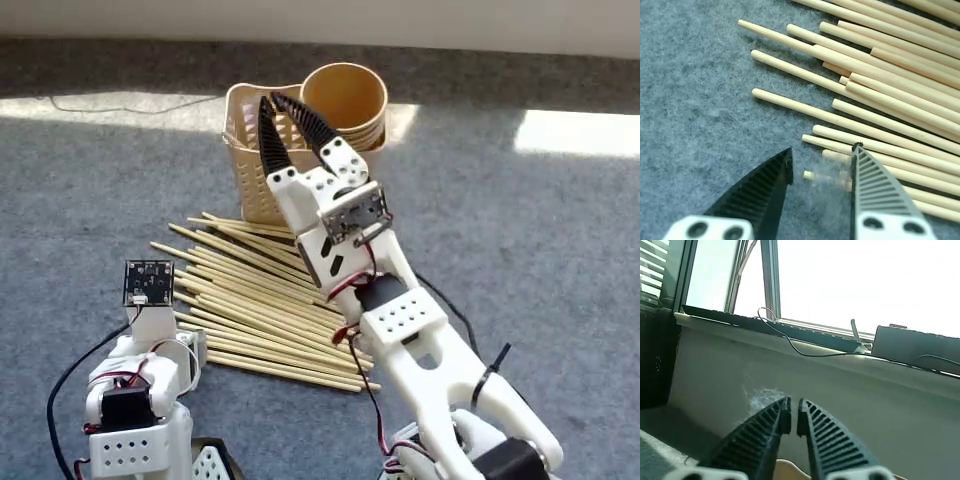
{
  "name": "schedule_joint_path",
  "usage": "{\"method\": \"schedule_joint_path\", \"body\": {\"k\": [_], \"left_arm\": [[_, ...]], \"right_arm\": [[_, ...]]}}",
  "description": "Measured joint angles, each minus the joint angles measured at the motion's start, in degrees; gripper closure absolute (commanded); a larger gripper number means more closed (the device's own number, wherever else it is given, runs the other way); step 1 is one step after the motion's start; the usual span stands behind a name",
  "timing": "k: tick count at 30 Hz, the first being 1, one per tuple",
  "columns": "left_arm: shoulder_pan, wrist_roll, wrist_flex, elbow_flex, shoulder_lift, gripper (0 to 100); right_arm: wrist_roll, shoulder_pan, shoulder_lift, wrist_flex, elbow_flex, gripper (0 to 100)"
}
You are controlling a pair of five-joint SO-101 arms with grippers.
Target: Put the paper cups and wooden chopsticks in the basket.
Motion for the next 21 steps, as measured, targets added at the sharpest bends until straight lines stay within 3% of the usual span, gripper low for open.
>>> {"method": "schedule_joint_path", "body": {"k": [14,21], "left_arm": [[0.0,0.0,0.0,0.0,0.0,81],[0.0,0.0,0.0,0.0,0.0,81]], "right_arm": [[-0.53,3.78,-20.75,0.0,28.48,99.3],[-15.12,8.62,-24.09,0.0,36.92,99.3]]}}
